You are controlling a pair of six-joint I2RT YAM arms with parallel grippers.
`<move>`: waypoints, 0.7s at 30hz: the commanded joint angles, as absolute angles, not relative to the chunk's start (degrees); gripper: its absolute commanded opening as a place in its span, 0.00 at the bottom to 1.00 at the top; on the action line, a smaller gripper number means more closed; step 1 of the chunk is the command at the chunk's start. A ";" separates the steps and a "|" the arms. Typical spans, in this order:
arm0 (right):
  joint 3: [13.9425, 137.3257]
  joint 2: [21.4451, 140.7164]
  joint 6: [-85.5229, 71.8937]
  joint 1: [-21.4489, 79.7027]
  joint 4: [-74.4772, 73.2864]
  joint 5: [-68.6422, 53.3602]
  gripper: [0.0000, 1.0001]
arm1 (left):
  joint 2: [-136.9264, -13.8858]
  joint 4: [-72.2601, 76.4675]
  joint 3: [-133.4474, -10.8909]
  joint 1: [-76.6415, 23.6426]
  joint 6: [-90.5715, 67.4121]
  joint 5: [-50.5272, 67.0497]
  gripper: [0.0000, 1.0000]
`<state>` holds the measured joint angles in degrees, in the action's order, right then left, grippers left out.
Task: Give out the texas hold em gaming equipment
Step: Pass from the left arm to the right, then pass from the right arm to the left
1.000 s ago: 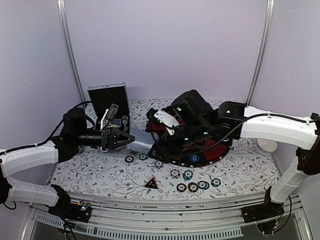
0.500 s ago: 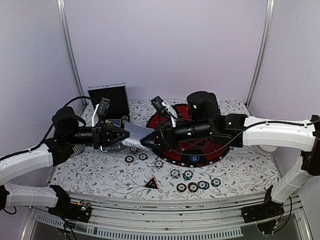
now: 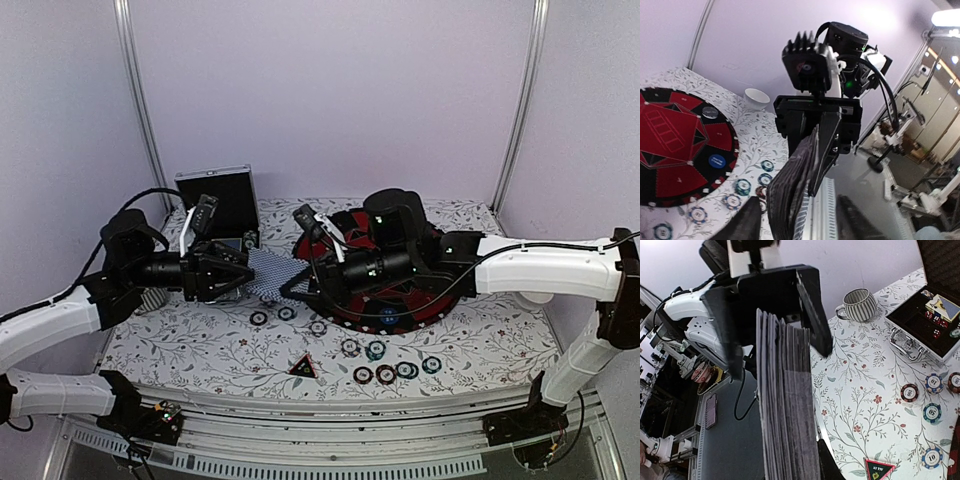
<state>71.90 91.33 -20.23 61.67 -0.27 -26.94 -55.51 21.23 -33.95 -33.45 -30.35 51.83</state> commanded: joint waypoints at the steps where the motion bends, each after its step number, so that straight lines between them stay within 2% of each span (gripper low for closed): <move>1: 74.91 88.33 -23.27 61.61 -5.67 -22.99 0.03 | -49.36 5.17 -40.40 -34.73 -11.78 41.85 0.87; 4: 76.40 88.08 -26.37 61.49 -9.98 -21.94 0.03 | -44.02 0.72 -41.18 -36.15 1.85 33.93 0.97; 10: 80.66 87.38 -30.44 61.52 -18.42 -20.16 0.03 | -35.12 2.60 -37.36 -39.30 23.96 29.68 0.98; 13: 84.47 88.13 -31.62 61.51 -24.99 -18.05 0.03 | -37.85 -6.13 -42.28 -42.29 34.77 23.21 0.98; 15: 84.85 88.36 -32.42 61.56 -25.57 -18.96 0.03 | -41.77 -11.10 -45.29 -47.22 40.95 13.32 0.98; 18: 84.99 88.46 -32.06 61.57 -25.33 -20.35 0.03 | -43.00 -9.51 -45.46 -51.12 42.36 6.99 0.98; 21: 84.50 87.78 -30.64 61.57 -24.63 -20.21 0.03 | -42.05 -3.54 -41.98 -49.25 30.30 13.53 0.98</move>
